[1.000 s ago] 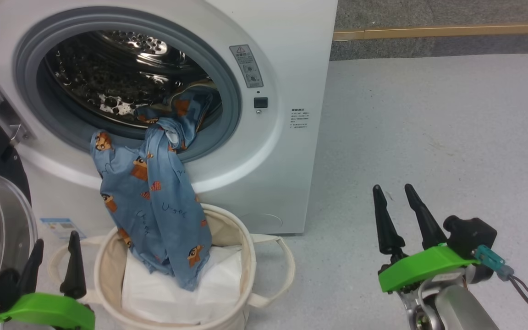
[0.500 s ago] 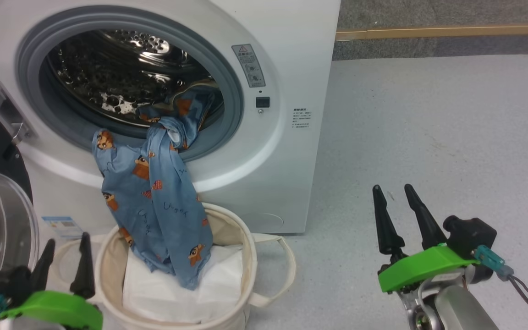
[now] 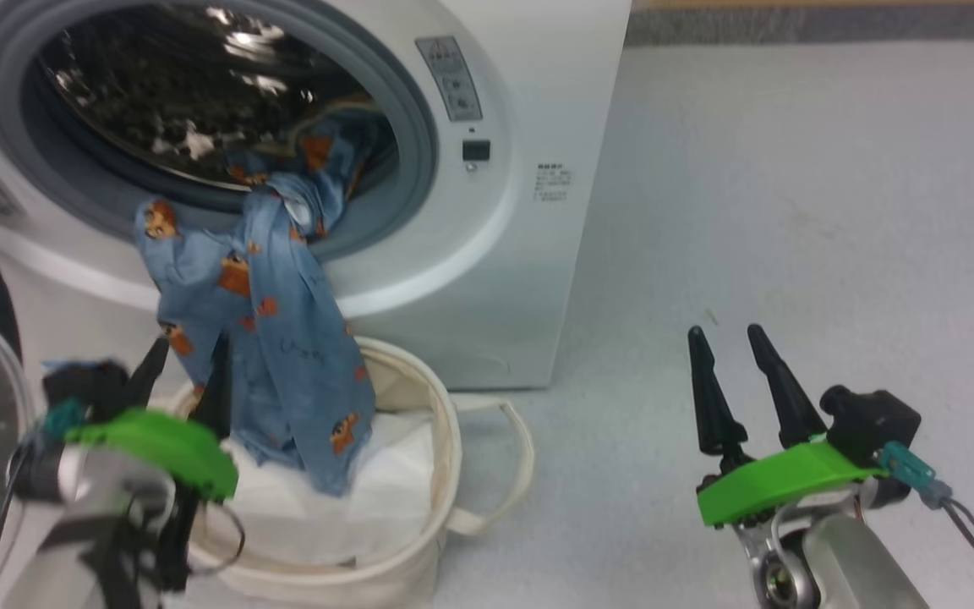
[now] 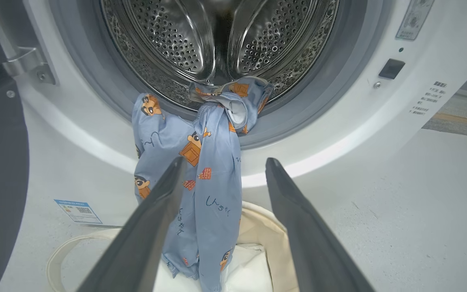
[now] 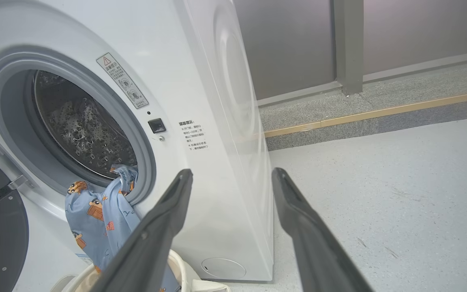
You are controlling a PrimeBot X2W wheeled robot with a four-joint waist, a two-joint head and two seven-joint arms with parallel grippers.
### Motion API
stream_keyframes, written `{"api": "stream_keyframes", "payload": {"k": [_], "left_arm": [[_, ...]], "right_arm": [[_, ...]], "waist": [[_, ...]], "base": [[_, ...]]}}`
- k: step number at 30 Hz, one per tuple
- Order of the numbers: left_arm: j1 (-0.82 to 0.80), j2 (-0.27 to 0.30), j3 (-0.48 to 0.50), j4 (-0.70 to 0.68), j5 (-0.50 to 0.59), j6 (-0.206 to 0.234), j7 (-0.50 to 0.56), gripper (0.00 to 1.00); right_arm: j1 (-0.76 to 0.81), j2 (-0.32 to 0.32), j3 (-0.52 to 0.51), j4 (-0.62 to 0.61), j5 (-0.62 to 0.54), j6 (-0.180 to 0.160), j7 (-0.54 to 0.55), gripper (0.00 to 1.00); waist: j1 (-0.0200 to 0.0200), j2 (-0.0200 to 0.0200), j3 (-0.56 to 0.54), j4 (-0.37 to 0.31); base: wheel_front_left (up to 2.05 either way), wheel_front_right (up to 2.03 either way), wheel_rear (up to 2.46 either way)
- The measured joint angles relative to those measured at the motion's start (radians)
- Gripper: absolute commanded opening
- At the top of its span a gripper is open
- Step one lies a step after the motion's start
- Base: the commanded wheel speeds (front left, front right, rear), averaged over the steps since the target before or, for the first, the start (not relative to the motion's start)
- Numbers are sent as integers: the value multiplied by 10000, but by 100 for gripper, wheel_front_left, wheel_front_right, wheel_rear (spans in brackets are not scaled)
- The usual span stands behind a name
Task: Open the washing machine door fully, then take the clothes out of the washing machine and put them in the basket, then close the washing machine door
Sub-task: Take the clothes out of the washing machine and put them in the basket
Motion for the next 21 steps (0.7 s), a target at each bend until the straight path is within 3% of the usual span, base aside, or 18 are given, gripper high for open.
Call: {"api": "stream_keyframes", "payload": {"k": [10,21], "left_arm": [[-2849,-518,-456,3196,127,-798,12,100],[-5153,-543,-288,5802,-236,-1152,-240,100]], "right_arm": [[-810,61,-12,-410,-171,0,0,100],[-1399,121,-278,-1164,-244,0,0,100]], "waist": [[0,0,1328,-345],[2,0,3103,-844]], "base": [[0,0,0],[0,0,0]]}}
